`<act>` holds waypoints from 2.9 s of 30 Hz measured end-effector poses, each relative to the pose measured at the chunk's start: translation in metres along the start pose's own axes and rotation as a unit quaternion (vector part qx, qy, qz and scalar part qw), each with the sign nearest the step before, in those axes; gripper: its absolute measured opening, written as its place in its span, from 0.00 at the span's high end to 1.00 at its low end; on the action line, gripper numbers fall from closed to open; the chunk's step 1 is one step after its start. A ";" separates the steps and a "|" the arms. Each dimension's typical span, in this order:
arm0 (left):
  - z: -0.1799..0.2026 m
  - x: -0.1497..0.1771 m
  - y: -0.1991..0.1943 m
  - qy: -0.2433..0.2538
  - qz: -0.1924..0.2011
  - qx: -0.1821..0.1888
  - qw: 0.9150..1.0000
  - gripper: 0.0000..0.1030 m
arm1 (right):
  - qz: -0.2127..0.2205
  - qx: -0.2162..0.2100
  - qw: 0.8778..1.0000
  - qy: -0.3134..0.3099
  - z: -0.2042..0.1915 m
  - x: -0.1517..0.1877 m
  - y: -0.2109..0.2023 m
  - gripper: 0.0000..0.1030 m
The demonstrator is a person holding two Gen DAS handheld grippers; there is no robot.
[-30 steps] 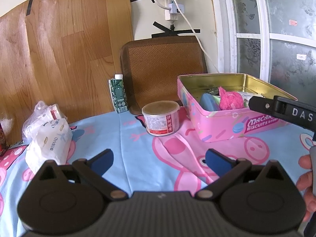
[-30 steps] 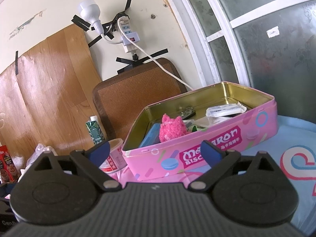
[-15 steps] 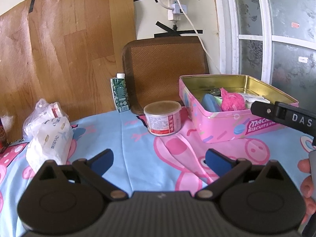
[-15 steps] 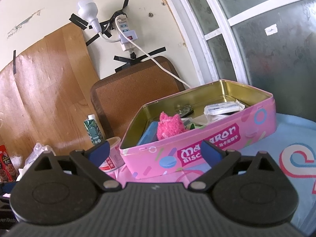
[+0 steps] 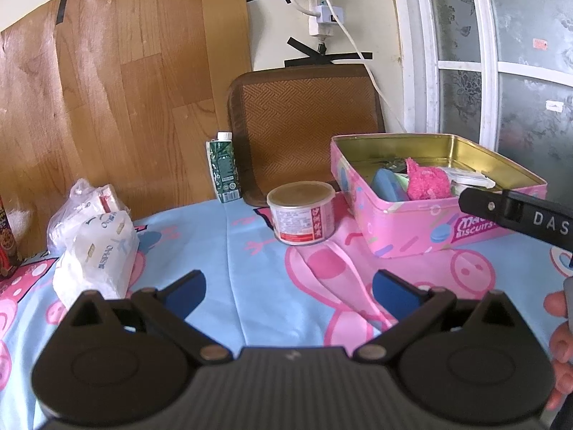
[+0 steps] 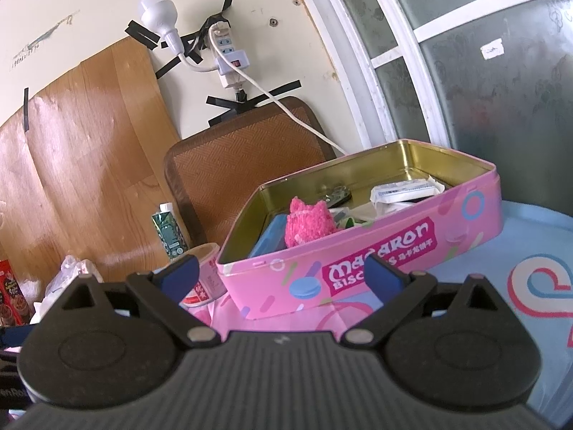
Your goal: Organize soft objects
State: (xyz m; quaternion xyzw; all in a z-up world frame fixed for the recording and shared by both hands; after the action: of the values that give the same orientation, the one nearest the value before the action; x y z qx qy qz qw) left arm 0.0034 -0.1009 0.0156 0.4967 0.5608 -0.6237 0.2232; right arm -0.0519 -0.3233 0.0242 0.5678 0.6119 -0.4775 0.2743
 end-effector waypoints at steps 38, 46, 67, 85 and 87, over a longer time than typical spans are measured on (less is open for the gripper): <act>-0.012 0.014 0.014 -0.016 -0.040 -0.010 0.999 0.00 | -0.032 -0.015 0.999 -0.011 -0.010 0.017 0.004 0.03; -0.017 0.017 0.016 -0.022 -0.042 -0.009 0.999 0.00 | -0.036 -0.018 0.999 -0.015 -0.013 0.019 0.005 0.03; -0.044 0.028 0.021 -0.055 -0.057 -0.039 0.996 0.00 | -0.064 -0.046 0.995 -0.065 -0.040 0.031 0.006 0.03; -0.018 0.001 -0.014 -0.003 -0.008 -0.037 0.999 0.00 | 0.019 -0.009 0.999 -0.033 -0.024 -0.005 -0.029 0.00; -0.017 -0.001 -0.018 0.003 -0.003 -0.041 0.999 0.00 | 0.016 -0.010 0.999 -0.032 -0.026 -0.003 -0.028 0.00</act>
State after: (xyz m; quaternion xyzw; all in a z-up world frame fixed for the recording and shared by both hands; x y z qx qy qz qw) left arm -0.0043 -0.0806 0.0274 0.4876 0.5878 -0.5993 0.2398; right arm -0.0725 -0.2986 0.0450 0.5591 0.5985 -0.4850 0.3066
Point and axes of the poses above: each gripper's, at about its wrist camera, not at the fingertips, and y roughly the way its jaws point, z to its right, x to its underside, the point moved 9 cm from there along y, roughly the way its jaws point, and after that the axes turned 1 degree about z, right-handed, at the moved point
